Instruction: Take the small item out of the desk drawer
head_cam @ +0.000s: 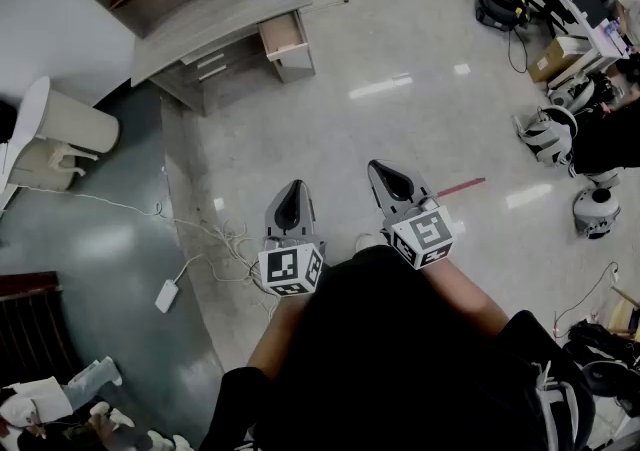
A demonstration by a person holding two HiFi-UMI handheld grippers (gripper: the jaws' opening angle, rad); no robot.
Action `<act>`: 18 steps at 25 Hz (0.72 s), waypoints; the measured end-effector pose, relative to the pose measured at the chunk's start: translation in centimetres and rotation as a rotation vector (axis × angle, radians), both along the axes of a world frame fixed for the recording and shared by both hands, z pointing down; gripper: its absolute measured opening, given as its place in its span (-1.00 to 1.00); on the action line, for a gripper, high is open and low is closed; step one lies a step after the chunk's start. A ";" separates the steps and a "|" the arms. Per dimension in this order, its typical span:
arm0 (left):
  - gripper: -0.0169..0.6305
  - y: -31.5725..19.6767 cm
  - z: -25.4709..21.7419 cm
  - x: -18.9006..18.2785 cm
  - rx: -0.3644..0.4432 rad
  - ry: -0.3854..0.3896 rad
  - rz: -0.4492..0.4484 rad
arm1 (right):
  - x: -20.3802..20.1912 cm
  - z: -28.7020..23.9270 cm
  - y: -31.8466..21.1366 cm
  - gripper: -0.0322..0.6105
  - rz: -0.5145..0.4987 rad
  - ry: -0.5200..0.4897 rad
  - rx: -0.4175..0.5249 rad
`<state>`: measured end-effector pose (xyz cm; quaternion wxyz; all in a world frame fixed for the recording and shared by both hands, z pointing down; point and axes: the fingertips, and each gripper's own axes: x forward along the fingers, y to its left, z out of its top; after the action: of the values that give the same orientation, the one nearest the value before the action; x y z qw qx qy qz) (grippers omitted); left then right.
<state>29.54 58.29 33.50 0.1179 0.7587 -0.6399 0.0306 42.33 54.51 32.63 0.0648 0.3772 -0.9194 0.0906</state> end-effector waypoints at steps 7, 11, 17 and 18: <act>-0.91 0.2 0.4 0.4 -0.004 0.001 -0.030 | 2.4 0.1 -0.3 -0.90 0.055 -0.043 -0.007; -0.90 0.1 0.7 1.2 -0.009 0.001 -0.029 | 3.5 0.4 -0.2 -0.90 0.058 -0.053 -0.006; -0.91 0.1 0.6 2.7 -0.010 0.010 -0.013 | 5.1 1.5 -0.1 -0.90 0.060 -0.067 -0.035; -0.90 0.0 0.6 2.7 -0.013 0.016 -0.014 | 5.1 1.8 -0.2 -0.90 0.051 -0.077 -0.048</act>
<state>32.21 58.33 34.09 0.1279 0.7536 -0.6442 0.0279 47.43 54.34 34.42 0.0360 0.3951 -0.9089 0.1286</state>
